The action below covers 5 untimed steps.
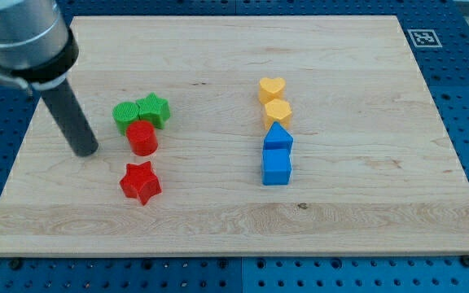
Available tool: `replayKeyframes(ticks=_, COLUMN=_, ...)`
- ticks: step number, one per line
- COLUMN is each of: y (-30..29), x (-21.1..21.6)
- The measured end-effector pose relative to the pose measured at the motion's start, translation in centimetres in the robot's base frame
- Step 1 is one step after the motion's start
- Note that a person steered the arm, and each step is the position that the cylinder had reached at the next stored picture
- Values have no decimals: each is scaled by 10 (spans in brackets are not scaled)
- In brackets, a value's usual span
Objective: Push the red star into the red circle
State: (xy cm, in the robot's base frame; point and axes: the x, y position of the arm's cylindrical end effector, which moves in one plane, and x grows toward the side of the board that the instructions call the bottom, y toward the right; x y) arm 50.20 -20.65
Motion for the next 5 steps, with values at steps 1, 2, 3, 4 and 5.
replayKeyframes(ticks=1, y=0, x=34)
replayKeyframes(ticks=2, y=14, x=63)
replayKeyframes(ticks=3, y=35, x=89)
replayKeyframes(ticks=4, y=55, x=93)
replayKeyframes(ticks=5, y=66, x=87)
